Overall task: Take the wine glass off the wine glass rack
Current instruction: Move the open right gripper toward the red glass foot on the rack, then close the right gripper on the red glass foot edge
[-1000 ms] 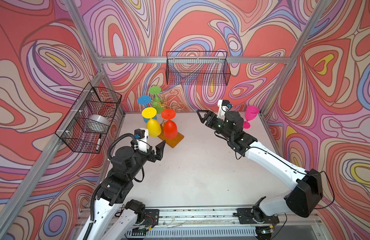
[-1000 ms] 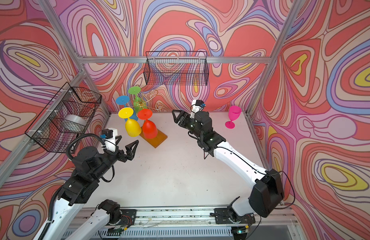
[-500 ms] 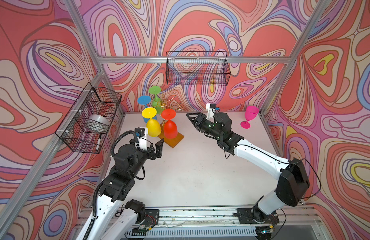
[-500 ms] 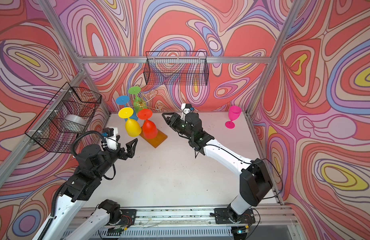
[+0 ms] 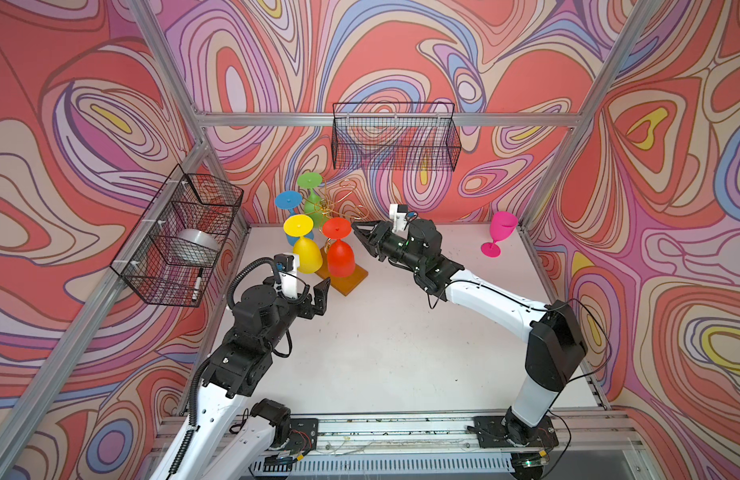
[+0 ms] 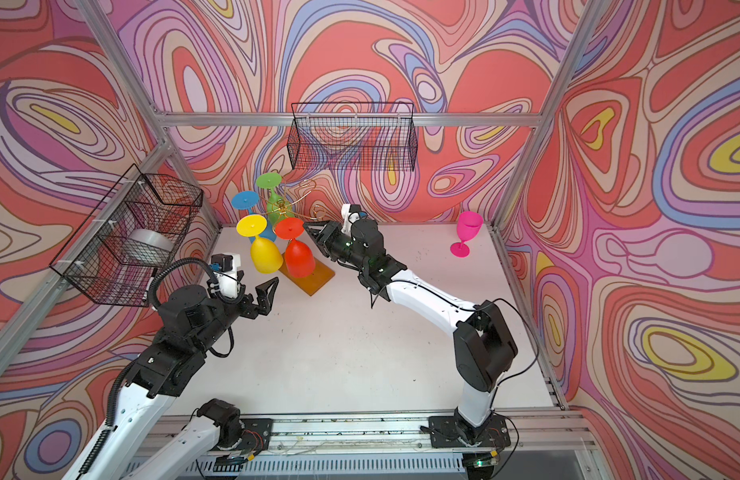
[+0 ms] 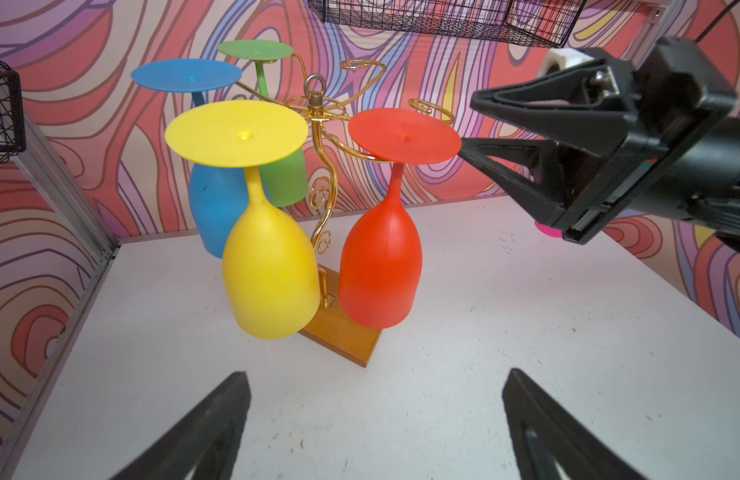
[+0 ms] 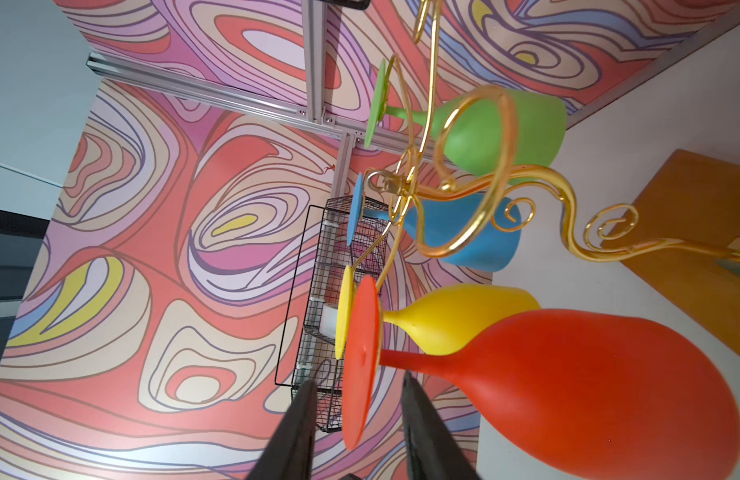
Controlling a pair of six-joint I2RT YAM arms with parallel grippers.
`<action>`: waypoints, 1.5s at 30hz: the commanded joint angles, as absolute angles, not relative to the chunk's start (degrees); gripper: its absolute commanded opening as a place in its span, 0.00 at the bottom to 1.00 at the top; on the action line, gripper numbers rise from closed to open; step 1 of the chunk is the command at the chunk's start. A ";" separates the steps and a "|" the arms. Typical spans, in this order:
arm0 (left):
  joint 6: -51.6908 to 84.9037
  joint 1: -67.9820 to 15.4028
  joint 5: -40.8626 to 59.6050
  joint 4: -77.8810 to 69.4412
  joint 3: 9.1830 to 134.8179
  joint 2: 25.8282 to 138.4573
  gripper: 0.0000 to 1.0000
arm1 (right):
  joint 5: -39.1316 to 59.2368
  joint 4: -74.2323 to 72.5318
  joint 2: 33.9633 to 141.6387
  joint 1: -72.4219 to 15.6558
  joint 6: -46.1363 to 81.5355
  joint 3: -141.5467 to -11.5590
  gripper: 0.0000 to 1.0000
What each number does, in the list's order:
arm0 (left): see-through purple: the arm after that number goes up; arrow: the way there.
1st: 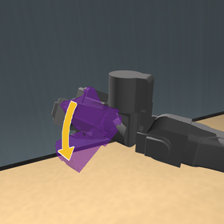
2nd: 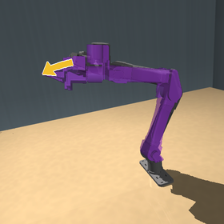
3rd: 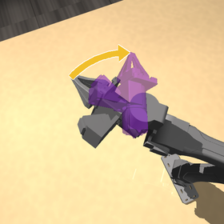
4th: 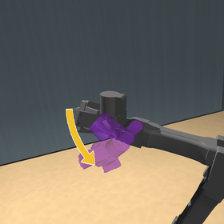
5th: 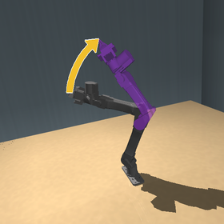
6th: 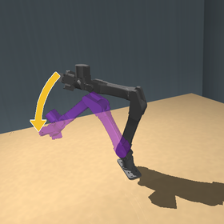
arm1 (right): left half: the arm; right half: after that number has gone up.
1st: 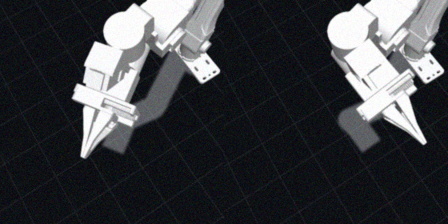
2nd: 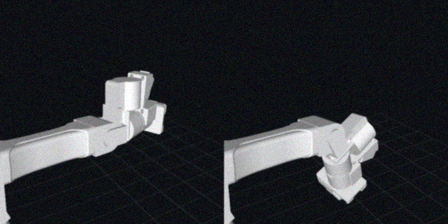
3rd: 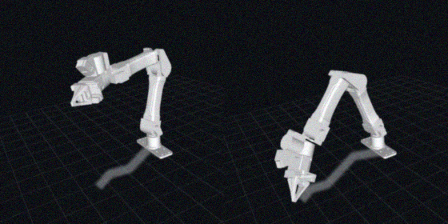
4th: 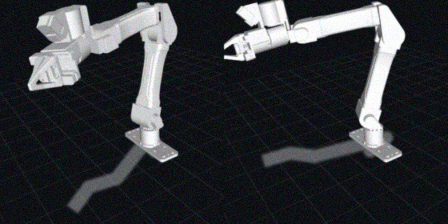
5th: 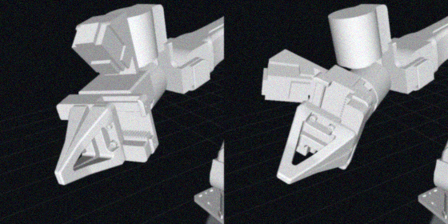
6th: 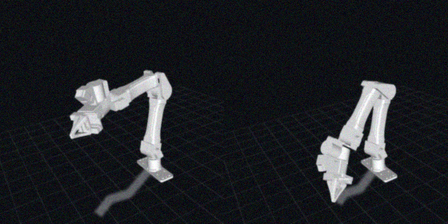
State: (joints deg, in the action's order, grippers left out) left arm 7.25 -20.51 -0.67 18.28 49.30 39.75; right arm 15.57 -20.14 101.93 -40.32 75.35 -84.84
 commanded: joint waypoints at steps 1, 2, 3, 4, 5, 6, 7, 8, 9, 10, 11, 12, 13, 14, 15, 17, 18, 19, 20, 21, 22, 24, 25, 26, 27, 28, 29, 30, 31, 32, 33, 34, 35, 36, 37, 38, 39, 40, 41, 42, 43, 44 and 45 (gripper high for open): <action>7.21 -20.20 0.01 19.36 49.88 39.56 0.95 | 16.94 -20.22 103.99 -41.00 76.28 -87.46 0.34; 7.21 -20.13 0.00 19.39 49.92 39.51 0.95 | 17.04 -20.21 104.30 -41.09 76.39 -87.82 0.34; 7.24 -20.20 -0.04 19.36 49.87 39.49 0.95 | 17.05 -20.15 104.69 -41.21 76.46 -88.29 0.33; 7.13 -20.13 0.00 19.26 49.75 39.39 0.95 | 17.09 -19.99 104.99 -41.36 76.46 -88.69 0.33; 7.12 -20.16 0.00 19.17 49.75 39.38 0.95 | 17.14 -19.80 105.25 -41.46 76.46 -88.99 0.32; 7.08 -20.16 0.00 19.24 49.75 39.39 0.95 | 17.27 -19.69 105.57 -41.54 76.54 -89.25 0.32; 7.05 -20.13 0.07 19.25 49.67 39.38 0.95 | 17.31 -19.64 105.68 -41.62 76.55 -89.38 0.32; 7.07 -20.17 0.20 19.10 49.66 39.38 0.95 | 17.17 -19.64 105.74 -41.78 76.54 -89.38 0.31; 6.98 -20.13 0.28 19.03 49.62 39.30 0.96 | 16.99 -19.60 105.74 -41.84 76.55 -89.35 0.31; 7.03 -20.19 0.33 19.07 49.58 39.22 0.96 | 16.96 -19.51 105.82 -41.82 76.55 -89.38 0.31; 6.95 -20.19 0.37 19.01 49.58 39.21 0.96 | 16.81 -19.40 105.91 -41.80 76.50 -89.30 0.30; 6.98 -20.17 0.42 18.98 49.48 39.11 0.96 | 16.67 -19.51 105.78 -41.79 76.50 -89.20 0.28; 7.02 -20.21 0.43 18.85 49.49 39.06 0.96 | 16.49 -19.51 105.80 -41.82 76.47 -89.20 0.25; 6.99 -20.17 0.42 18.88 49.40 39.02 0.96 | 16.35 -19.60 105.73 -41.76 76.46 -89.12 0.23; 6.95 -20.13 0.44 18.85 49.39 39.02 0.96 | 16.26 -19.62 105.69 -41.76 76.46 -89.12 0.23; 6.90 -20.15 0.53 18.85 49.41 39.03 0.96 | 16.15 -19.77 105.71 -41.76 76.39 -89.30 0.22; 6.87 -20.15 0.53 18.99 49.46 39.13 0.96 | 16.21 -19.76 105.72 -41.82 76.39 -89.38 0.20; 6.91 -20.13 0.53 18.98 49.55 39.12 0.96 | 16.10 -19.73 105.69 -41.77 76.29 -89.38 0.17; 6.91 -20.20 0.54 18.94 49.48 39.03 0.96 | 16.00 -19.76 105.71 -41.76 76.28 -89.38 0.16; 6.87 -20.14 0.57 18.98 49.48 39.02 0.96 | 15.91 -19.71 105.73 -41.83 76.29 -89.38 0.14; 6.90 -20.14 0.61 18.99 49.48 39.03 0.96 | 15.82 -19.79 105.72 -41.80 76.20 -89.38 0.13; 6.95 -20.19 0.45 19.00 49.49 38.98 0.96 | 15.73 -19.86 105.73 -41.75 75.87 -89.48 0.11; 7.01 -20.20 0.46 18.97 49.43 38.88 0.96 | 15.60 -19.74 105.66 -41.79 75.62 -89.69 0.11; 7.03 -20.20 0.38 18.98 49.45 38.77 0.96 | 15.47 -19.64 105.61 -41.76 75.50 -89.74 0.10; 6.98 -20.13 0.31 18.99 49.47 38.71 0.96 | 15.34 -19.67 105.55 -41.76 75.37 -89.74 0.08; 7.03 -20.18 0.32 18.97 49.55 38.63 0.96 | 15.25 -19.73 105.46 -41.81 75.26 -89.74 0.07; 7.08 -20.14 0.31 19.03 49.44 38.61 0.96 | 15.12 -19.77 105.37 -41.85 75.23 -89.67 0.06; 7.08 -20.17 0.37 18.99 49.42 38.52 0.96 | 15.05 -19.82 105.36 -41.81 75.15 -89.69 0.06; 7.03 -20.14 0.40 19.07 49.43 38.58 0.96 | 15.03 -20.03 105.25 -41.90 75.09 -89.74 0.05; 7.11 -20.19 0.42 19.07 49.44 38.54 0.96 | 14.96 -20.20 105.16 -41.88 75.06 -89.61 0.02; 7.18 -20.13 0.42 18.98 49.40 38.48 0.96 | 14.86 -20.21 105.08 -41.92 75.06 -89.65 0.01; 7.12 -20.13 0.52 18.95 49.33 38.43 0.96 | 14.85 -20.24 104.99 -41.91 75.06 -89.64 0.00; 7.17 -20.15 0.54 18.95 49.33 38.41 0.96 | 14.85 -20.37 104.90 -41.92 74.98 -89.65 0.00; 7.13 -20.14 0.60 19.00 49.38 38.49 0.96 | 14.77 -20.32 104.78 -41.92 74.89 -89.65 0.00; 7.12 -20.14 0.63 18.87 49.31 38.40 0.96 | 14.64 -20.19 104.70 -41.92 74.80 -89.65 0.00; 7.16 -20.13 0.62 18.88 49.31 38.37 0.96 | 14.51 -20.21 104.57 -41.92 74.79 -89.65 0.00; 7.13 -20.14 0.74 18.97 49.31 38.39 0.96 | 14.44 -20.21 104.46 -41.92 74.79 -89.65 0.00; 7.19 -20.21 0.79 18.98 49.34 38.34 0.96 | 14.37 -20.21 104.41 -41.88 74.79 -89.73 0.00; 7.21 -20.20 0.74 18.96 49.31 38.33 0.96 | 14.36 -20.21 104.41 -41.92 74.75 -89.78 0.00; 7.21 -20.13 0.79 18.86 49.31 38.32 0.96 | 14.33 -20.29 104.41 -41.92 74.79 -89.79 0.00; 7.25 -20.15 0.74 18.84 49.31 38.32 0.96 | 14.28 -20.29 104.38 -42.00 74.71 -89.99 0.00; 7.21 -20.14 0.88 18.95 49.31 38.37 0.96 | 14.18 -20.30 104.34 -41.99 74.58 -90.04 0.00; 7.25 -20.13 0.87 18.85 49.32 38.40 0.96 | 14.07 -20.26 104.25 -42.01 74.53 -90.09 0.00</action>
